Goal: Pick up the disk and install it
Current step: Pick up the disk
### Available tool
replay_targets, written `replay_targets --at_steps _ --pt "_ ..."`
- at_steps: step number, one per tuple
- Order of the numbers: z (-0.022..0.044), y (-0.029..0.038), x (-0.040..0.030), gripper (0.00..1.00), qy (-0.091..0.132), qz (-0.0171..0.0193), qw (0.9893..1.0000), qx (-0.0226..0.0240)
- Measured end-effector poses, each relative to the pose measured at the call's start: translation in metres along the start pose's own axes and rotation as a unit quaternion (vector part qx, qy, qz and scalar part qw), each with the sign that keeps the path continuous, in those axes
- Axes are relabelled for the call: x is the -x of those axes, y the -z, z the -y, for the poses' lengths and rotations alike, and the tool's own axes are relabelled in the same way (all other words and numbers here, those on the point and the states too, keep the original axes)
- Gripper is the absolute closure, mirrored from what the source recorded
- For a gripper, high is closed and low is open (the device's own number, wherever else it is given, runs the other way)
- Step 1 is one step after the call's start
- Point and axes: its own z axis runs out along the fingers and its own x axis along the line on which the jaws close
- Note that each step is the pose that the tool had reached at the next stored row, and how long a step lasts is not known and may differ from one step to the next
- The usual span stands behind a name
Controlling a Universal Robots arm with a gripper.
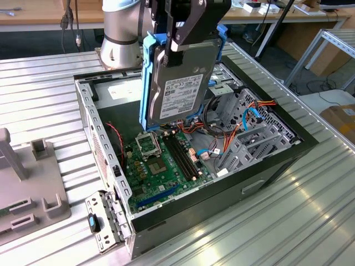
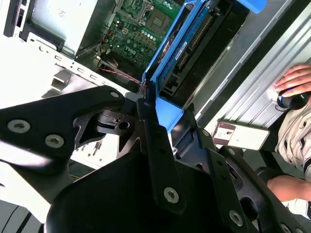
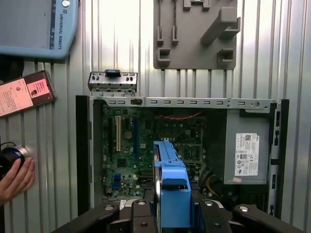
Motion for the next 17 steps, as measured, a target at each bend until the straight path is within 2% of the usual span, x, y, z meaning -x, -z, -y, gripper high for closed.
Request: replay_targets --at_steps 4,6,9,13,14,16,17 --pt "0.0001 0.0000 -0.0002 0.63 0.000 0.0000 1.0000 0.0000" --pt "0.0001 -0.0001 -0.0003 0.63 0.000 0.0000 1.0000 0.0039" --pt "0.0018 -0.0002 -0.0001 0.63 0.000 0.0000 1.0000 0.0043" --pt "0.0177 -0.0009 -0.0003 0.63 0.000 -0.0001 1.0000 0.0043" --pt "0.0252 -0.0013 -0.0003 0.63 0.000 0.0000 1.0000 0.0043" --pt "0.0325 -0.0017 -0.0003 0.63 0.000 0.0000 1.0000 0.0043" --pt "0.0388 -0.0020 -0.0004 0.63 0.000 0.0000 1.0000 0.0043"
